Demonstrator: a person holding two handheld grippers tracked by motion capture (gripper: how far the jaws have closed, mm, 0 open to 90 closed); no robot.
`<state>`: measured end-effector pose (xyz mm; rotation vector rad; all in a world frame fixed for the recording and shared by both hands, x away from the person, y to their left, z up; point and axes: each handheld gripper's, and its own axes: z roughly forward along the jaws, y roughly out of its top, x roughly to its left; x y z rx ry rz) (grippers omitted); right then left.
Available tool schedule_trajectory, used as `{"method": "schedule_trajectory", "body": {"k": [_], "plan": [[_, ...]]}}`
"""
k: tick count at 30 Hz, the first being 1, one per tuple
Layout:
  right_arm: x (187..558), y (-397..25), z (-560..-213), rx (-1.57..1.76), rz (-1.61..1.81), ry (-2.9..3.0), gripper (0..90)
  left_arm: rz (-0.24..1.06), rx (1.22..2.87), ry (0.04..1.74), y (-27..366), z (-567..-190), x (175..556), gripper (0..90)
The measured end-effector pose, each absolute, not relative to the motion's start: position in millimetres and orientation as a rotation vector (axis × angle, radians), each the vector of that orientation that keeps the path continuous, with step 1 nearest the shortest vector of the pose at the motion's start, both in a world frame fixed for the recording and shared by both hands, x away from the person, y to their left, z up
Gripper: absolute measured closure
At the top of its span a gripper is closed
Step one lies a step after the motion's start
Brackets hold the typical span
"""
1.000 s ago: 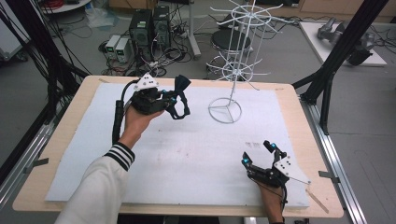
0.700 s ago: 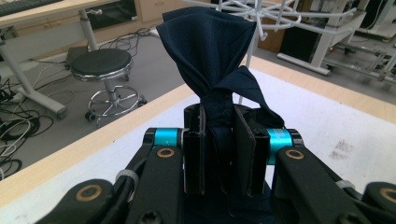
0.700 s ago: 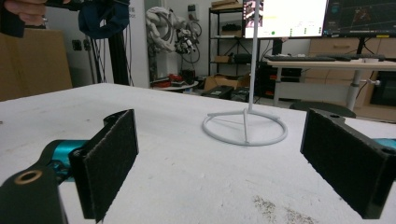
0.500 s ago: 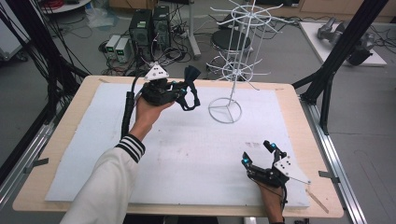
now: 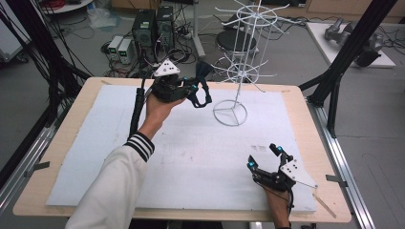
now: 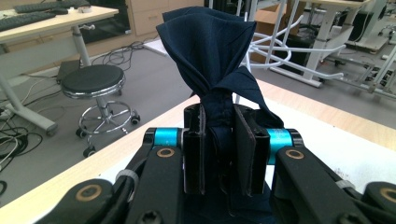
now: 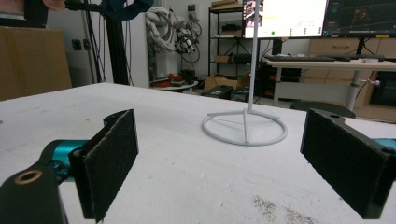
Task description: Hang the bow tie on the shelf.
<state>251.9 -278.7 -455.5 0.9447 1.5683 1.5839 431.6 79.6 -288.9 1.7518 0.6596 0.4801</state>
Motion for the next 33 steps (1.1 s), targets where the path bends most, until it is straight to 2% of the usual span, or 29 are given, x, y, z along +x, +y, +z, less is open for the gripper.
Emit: {"method": "schedule_trajectory", "body": {"k": [21,33], "plan": [[251.7,-278.8,-455.6,0.943,1.585,1.567,10.2,0.481,1.732,0.65,53.4,-281.1,442.7,74.4],[251.8,-279.0,-455.5,0.942,1.583,1.568,10.2,0.482,1.769,0.654,42.0,-293.1,447.8,74.4]]}}
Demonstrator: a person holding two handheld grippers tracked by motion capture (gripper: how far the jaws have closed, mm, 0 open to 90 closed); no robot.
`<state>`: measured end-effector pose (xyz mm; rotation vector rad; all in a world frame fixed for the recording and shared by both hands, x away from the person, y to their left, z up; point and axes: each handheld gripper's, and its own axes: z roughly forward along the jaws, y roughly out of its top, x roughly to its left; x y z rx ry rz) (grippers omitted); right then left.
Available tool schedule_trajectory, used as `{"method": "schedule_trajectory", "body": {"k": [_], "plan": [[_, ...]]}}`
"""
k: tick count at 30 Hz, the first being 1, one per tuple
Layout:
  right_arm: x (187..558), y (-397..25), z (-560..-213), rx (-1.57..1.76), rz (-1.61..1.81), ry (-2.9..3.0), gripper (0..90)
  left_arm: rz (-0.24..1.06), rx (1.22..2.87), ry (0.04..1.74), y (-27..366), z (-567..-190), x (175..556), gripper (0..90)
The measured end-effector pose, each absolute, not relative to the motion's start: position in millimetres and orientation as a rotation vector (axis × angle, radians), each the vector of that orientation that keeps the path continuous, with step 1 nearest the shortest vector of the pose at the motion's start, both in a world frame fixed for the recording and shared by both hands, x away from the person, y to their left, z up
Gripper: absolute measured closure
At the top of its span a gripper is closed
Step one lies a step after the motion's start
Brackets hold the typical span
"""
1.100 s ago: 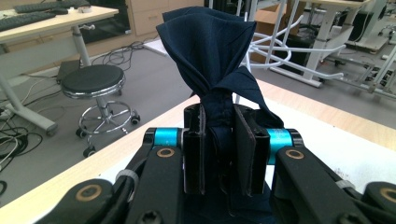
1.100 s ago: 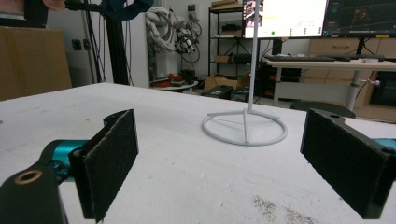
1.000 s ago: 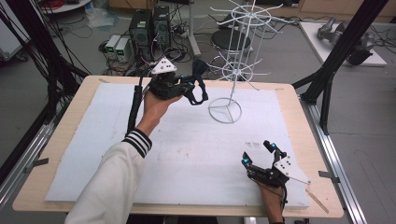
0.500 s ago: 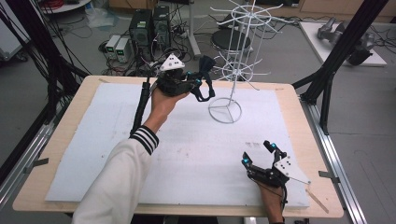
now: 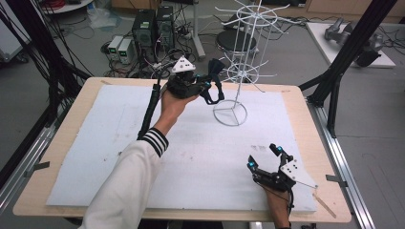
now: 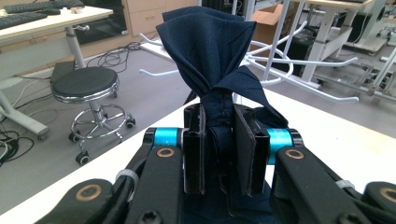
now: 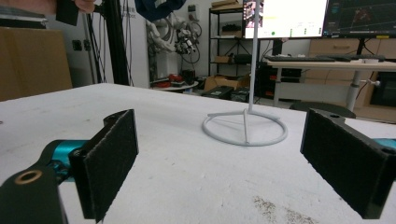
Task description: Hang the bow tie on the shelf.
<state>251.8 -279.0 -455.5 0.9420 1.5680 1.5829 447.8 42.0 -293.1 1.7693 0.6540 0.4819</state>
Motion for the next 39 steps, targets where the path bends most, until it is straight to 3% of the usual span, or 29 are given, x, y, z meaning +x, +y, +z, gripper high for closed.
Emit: {"method": "schedule_trajectory", "body": {"k": [39], "plan": [[251.3,-278.9,-455.6,0.948,1.588,1.569,10.2,0.502,1.828,0.683,29.2,-303.2,445.8,74.4]]}}
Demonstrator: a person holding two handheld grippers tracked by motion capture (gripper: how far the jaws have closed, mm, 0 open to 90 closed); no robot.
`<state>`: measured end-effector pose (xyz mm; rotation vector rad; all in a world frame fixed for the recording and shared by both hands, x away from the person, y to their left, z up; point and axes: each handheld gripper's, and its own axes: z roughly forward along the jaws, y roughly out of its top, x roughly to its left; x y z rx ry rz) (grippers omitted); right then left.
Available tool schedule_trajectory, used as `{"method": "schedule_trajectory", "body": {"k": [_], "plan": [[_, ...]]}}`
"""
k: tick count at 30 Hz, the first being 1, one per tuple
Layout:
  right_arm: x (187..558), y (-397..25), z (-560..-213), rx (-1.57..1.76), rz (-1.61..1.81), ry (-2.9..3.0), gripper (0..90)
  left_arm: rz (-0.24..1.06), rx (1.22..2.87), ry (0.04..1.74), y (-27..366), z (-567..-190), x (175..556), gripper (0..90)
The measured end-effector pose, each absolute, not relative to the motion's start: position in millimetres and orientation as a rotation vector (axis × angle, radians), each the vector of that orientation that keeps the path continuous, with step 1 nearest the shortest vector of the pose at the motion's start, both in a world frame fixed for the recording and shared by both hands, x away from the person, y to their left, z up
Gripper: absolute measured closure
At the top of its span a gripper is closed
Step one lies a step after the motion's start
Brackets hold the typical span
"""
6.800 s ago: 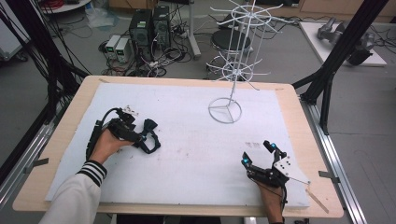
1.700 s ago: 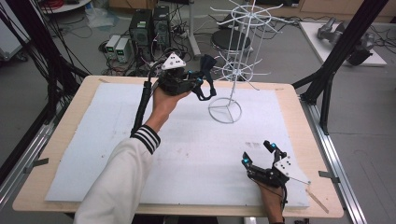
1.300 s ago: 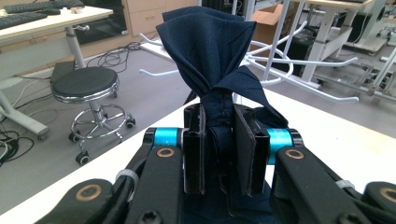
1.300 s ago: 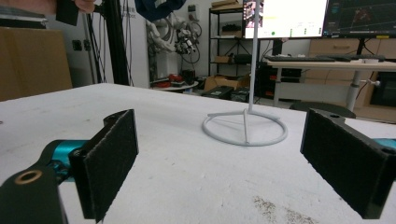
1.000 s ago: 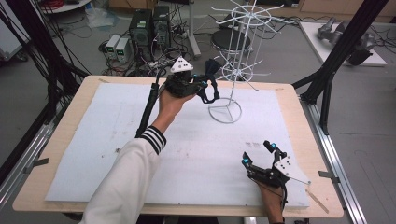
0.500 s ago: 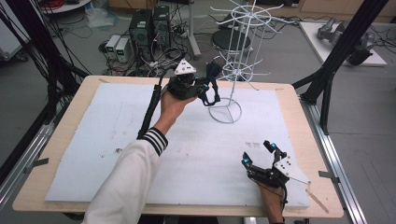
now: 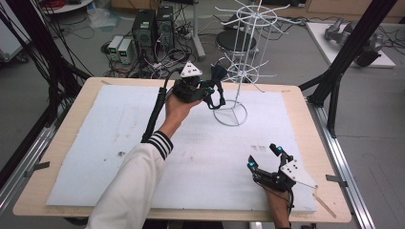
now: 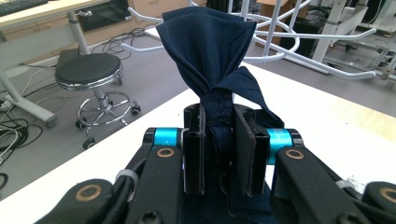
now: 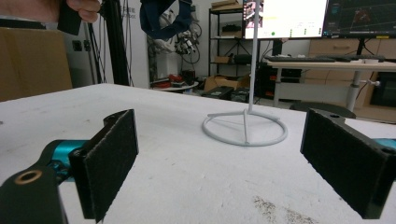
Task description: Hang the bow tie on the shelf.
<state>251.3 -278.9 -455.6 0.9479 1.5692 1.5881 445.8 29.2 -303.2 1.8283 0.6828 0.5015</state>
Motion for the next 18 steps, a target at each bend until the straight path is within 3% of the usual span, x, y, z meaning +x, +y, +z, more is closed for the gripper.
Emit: {"method": "schedule_trajectory", "body": {"k": [18], "plan": [[251.3,-278.9,-455.5,0.95,1.589,1.568,10.2,0.504,1.823,0.686,26.5,-306.3,448.3,74.4]]}}
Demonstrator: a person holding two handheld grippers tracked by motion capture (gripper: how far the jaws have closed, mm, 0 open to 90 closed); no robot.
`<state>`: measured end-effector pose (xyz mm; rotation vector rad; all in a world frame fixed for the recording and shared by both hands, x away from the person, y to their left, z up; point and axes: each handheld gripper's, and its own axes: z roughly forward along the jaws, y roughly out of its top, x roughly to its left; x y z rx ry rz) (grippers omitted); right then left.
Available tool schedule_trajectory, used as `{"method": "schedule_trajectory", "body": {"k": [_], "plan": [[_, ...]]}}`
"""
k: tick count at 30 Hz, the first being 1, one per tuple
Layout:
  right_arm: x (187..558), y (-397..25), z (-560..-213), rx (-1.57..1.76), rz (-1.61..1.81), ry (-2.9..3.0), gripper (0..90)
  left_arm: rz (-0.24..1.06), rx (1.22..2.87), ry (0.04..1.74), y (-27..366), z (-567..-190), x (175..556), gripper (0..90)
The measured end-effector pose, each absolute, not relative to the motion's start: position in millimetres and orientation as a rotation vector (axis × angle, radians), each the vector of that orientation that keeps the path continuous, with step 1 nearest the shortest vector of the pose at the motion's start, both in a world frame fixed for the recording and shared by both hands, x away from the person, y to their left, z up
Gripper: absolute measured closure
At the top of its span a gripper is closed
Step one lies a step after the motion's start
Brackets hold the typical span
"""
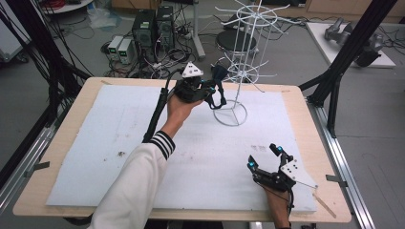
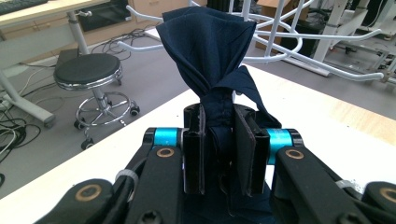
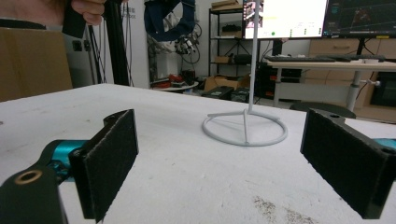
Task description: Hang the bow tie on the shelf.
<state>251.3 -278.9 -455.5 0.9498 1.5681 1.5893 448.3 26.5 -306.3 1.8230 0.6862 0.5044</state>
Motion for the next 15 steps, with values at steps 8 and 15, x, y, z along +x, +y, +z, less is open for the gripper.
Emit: {"method": "schedule_trajectory", "body": {"k": [8,15], "plan": [[251.5,-279.0,-455.5,0.953,1.589,1.568,10.2,0.502,1.808,0.687,23.5,-309.5,450.8,74.4],[251.4,-279.0,-455.5,0.952,1.591,1.566,10.2,0.49,1.809,0.687,18.4,-314.2,452.9,74.4]]}}
